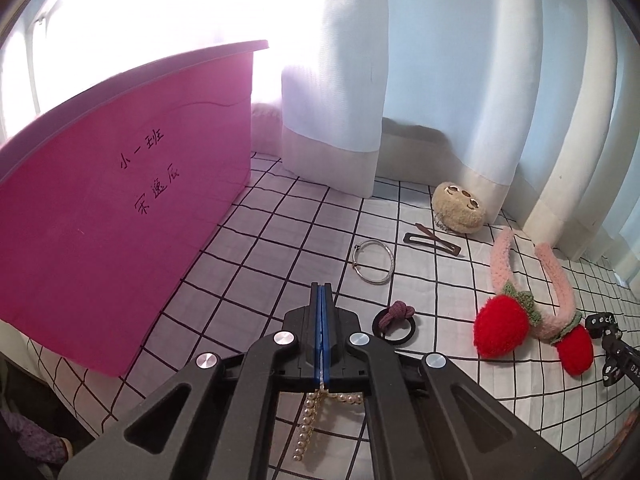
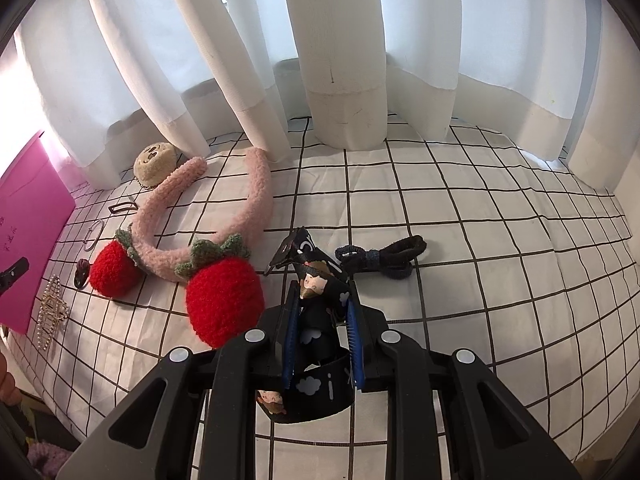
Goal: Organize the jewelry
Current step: 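Lift the pearl clip and black keychain and carry both over the pink basin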
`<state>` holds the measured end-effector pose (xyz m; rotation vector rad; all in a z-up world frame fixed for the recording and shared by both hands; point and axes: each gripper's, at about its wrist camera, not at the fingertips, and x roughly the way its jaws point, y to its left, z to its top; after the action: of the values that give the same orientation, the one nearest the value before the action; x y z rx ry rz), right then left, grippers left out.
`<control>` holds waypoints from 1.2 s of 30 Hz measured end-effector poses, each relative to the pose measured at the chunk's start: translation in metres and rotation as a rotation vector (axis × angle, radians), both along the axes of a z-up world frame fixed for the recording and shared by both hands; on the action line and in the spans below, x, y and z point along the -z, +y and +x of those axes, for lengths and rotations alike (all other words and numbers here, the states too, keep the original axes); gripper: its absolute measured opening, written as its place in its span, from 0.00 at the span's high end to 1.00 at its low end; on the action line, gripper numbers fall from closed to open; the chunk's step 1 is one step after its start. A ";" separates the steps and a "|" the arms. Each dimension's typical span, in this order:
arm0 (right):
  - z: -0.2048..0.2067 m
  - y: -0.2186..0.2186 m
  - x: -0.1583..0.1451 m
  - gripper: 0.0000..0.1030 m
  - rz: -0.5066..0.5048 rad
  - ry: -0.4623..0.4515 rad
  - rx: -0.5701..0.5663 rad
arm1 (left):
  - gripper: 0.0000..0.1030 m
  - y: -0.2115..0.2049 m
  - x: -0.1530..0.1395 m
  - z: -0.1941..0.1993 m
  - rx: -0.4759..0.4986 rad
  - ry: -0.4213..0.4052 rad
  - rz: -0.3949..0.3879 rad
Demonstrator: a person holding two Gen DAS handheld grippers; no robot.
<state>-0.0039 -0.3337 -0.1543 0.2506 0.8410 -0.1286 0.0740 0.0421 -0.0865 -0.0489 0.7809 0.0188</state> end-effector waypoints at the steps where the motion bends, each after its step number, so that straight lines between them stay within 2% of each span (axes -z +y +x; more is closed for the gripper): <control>1: 0.000 0.000 0.000 0.79 0.001 0.001 0.000 | 0.98 0.002 0.003 -0.001 -0.002 0.013 -0.010; 3: 0.000 0.000 0.001 0.79 0.003 0.002 -0.001 | 0.96 0.003 0.007 -0.005 -0.002 0.027 -0.011; 5: 0.000 0.000 0.003 0.79 0.004 0.006 -0.001 | 0.88 0.000 0.011 -0.009 0.007 0.038 0.007; 6: 0.000 0.000 0.005 0.79 0.005 0.009 -0.002 | 0.71 -0.002 0.013 -0.011 0.005 0.042 0.018; 7: 0.000 0.000 0.005 0.79 0.007 0.010 -0.002 | 0.45 -0.003 0.014 -0.014 0.001 0.040 0.025; 9: 0.000 0.000 0.007 0.79 0.007 0.012 -0.003 | 0.21 -0.004 0.014 -0.021 -0.017 0.004 0.032; 10: 0.000 0.001 0.007 0.79 0.007 0.012 -0.005 | 0.22 -0.005 0.014 -0.023 -0.014 -0.005 0.031; 20: 0.000 0.002 0.009 0.79 0.008 0.018 -0.011 | 0.22 -0.018 0.052 -0.009 0.016 0.085 0.052; 23: -0.001 0.001 0.010 0.79 0.010 0.019 -0.010 | 0.32 -0.020 0.061 -0.005 0.025 0.109 0.058; 24: -0.001 0.001 0.011 0.79 0.010 0.020 -0.009 | 0.45 -0.021 0.065 -0.003 0.032 0.128 0.059; 26: -0.001 0.001 0.011 0.79 0.012 0.018 -0.008 | 0.54 -0.022 0.069 -0.003 0.036 0.124 0.064; 36: -0.001 0.000 0.003 0.79 0.018 0.009 -0.018 | 0.60 -0.022 0.059 0.002 0.023 0.145 0.030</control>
<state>-0.0044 -0.3334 -0.1571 0.2594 0.8538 -0.1053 0.0758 0.0198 -0.1454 -0.0101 0.9263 0.0119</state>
